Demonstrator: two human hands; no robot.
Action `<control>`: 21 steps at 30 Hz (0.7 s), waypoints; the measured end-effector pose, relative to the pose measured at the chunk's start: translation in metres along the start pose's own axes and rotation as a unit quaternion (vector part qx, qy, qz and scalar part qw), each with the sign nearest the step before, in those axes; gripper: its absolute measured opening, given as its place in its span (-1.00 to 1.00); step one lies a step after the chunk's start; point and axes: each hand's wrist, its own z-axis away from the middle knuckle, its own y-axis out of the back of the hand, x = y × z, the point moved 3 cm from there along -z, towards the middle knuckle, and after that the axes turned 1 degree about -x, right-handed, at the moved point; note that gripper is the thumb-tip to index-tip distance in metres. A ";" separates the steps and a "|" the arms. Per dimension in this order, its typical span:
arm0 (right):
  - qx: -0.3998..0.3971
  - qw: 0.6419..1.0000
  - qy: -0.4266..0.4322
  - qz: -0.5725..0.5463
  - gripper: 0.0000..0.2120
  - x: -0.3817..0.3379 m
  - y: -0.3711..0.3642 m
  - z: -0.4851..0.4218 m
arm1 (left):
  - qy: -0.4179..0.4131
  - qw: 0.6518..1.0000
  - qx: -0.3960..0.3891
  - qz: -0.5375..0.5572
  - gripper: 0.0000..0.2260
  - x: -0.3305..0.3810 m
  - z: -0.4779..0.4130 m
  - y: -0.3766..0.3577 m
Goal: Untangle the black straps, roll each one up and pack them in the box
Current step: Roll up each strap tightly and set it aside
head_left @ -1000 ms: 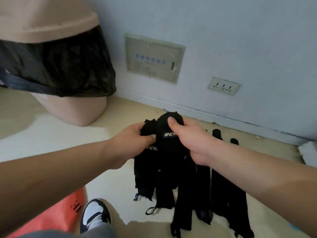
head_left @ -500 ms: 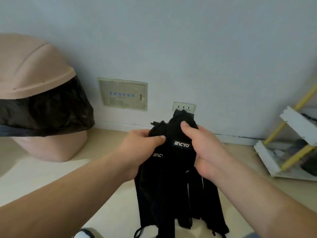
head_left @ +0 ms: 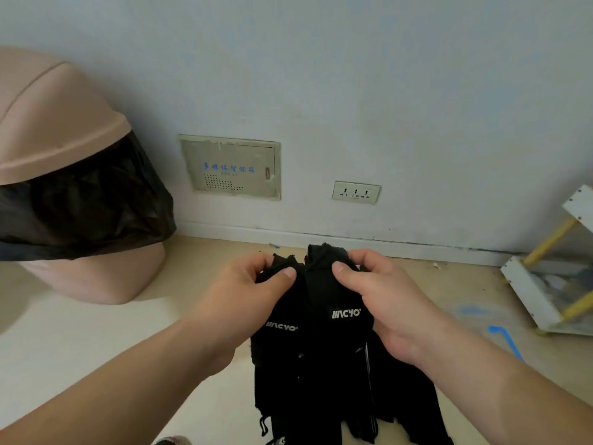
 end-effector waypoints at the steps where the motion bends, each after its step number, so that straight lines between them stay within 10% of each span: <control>1: -0.002 1.000 -0.001 0.001 -0.92 0.001 -0.002 -0.003 | 0.000 1.000 0.009 -0.013 -0.89 -0.001 -0.005 0.005; 21: -0.099 0.988 -0.026 -0.119 -0.93 -0.005 -0.021 -0.011 | -0.056 0.996 -0.073 -0.011 -0.78 0.014 -0.020 0.005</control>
